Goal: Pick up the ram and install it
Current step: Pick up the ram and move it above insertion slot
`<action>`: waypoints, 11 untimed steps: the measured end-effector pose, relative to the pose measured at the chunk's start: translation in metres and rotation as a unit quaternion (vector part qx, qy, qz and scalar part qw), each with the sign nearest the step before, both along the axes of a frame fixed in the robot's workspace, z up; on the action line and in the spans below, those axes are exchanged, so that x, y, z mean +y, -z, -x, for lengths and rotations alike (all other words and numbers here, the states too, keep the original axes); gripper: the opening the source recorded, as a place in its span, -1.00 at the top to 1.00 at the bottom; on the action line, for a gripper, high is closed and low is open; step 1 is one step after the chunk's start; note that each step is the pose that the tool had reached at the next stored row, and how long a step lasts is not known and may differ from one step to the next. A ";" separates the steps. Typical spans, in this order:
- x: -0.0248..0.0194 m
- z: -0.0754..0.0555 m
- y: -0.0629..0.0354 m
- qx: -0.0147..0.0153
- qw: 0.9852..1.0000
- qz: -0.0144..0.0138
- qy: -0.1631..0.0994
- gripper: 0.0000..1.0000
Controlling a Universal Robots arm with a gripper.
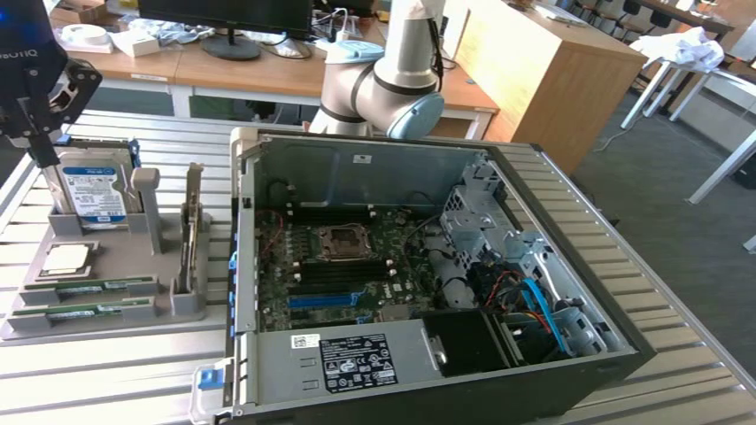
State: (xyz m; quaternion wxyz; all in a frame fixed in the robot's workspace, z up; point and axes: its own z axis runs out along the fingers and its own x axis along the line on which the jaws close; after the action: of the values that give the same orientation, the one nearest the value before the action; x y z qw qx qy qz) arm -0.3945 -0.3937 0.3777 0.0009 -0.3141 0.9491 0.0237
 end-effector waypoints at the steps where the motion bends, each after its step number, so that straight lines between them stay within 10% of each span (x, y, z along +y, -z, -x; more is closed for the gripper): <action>1: 0.0000 0.000 0.0001 0.000 1.000 0.000 -0.009 0.80; 11: 0.0000 0.000 0.0011 0.000 0.995 0.000 -0.100 0.80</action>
State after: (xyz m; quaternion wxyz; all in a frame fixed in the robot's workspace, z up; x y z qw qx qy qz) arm -0.3945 -0.3937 0.3765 -0.0015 -0.4075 0.9129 0.0237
